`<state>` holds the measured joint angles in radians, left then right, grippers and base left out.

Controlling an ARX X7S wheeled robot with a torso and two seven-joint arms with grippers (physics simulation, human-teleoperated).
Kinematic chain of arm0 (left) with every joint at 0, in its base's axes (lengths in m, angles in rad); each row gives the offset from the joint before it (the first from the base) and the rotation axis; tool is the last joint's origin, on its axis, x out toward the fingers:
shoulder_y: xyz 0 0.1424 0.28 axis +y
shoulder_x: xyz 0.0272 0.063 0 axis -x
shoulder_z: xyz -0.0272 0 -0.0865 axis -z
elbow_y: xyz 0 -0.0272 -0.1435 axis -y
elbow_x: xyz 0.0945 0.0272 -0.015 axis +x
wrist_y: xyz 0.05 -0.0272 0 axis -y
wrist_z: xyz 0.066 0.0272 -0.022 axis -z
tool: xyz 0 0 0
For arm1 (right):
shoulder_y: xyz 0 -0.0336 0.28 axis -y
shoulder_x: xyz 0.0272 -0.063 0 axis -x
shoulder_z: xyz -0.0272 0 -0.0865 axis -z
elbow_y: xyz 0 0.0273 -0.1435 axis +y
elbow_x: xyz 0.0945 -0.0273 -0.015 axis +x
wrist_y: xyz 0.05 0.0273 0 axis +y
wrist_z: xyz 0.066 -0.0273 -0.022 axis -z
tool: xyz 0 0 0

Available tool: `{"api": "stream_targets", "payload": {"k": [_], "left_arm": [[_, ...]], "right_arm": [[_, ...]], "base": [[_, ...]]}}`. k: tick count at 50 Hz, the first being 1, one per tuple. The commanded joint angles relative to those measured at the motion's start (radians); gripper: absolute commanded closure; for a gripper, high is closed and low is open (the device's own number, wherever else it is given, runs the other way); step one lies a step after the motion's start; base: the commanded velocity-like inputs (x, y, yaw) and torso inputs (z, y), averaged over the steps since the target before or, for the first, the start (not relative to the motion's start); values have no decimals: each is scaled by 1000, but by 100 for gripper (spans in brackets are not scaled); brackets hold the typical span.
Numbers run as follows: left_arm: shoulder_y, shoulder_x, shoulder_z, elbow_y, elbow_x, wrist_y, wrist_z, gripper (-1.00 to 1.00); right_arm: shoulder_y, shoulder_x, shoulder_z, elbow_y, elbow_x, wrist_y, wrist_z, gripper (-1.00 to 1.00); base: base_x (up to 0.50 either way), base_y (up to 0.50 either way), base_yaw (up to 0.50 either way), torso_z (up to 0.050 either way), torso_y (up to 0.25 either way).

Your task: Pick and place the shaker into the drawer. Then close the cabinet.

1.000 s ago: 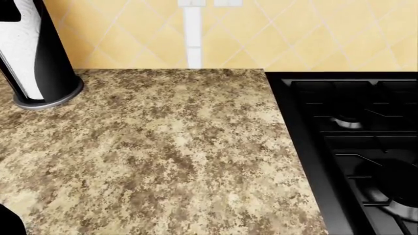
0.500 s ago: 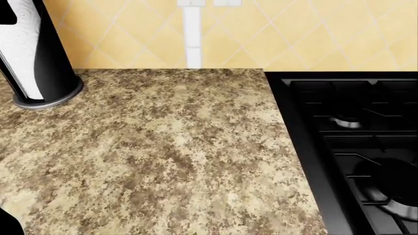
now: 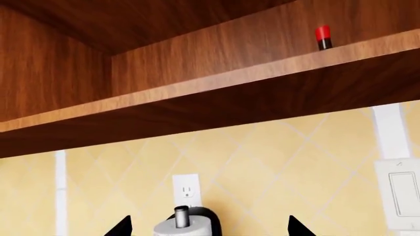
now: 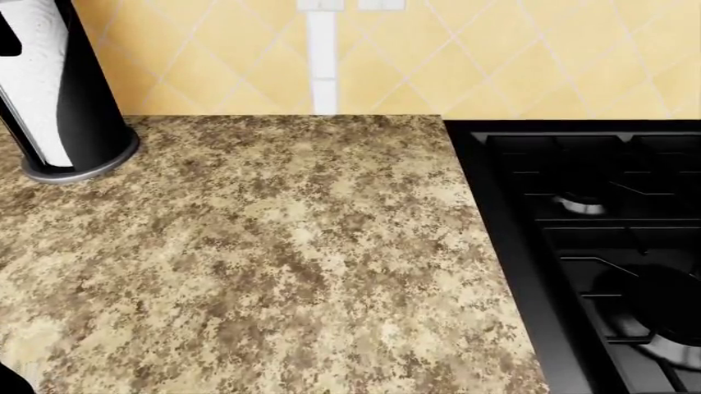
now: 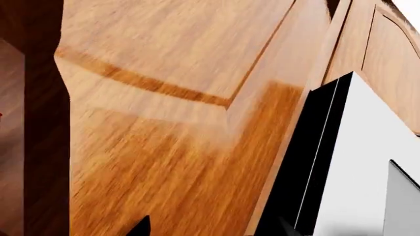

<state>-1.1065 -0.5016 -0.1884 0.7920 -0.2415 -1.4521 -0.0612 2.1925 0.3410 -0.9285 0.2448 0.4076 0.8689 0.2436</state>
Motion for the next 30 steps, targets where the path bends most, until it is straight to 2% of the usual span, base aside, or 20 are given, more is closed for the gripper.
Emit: {"api": "stream_targets", "payload": {"k": [1, 9, 17, 30], "left_arm": [[29, -15, -64, 20, -61, 36, 28, -100], [49, -19, -71, 24, -62, 44, 29, -100], [59, -27, -81, 25, -64, 46, 30, -100], [57, -32, -86, 26, -69, 43, 29, -100]], "right_arm": [[-3, -92, -103, 310, -31, -81, -82, -100], [25, -179, -169, 595, -115, -230, -126, -100], [82, -333, -207, 1058, -183, -476, -176, -100], [70, -331, -170, 1063, -242, -451, -184, -100]], "base": [[0, 0, 5, 0, 0], [9, 1, 4, 3, 0], [17, 3, 7, 5, 0], [28, 6, 17, 10, 0]]}}
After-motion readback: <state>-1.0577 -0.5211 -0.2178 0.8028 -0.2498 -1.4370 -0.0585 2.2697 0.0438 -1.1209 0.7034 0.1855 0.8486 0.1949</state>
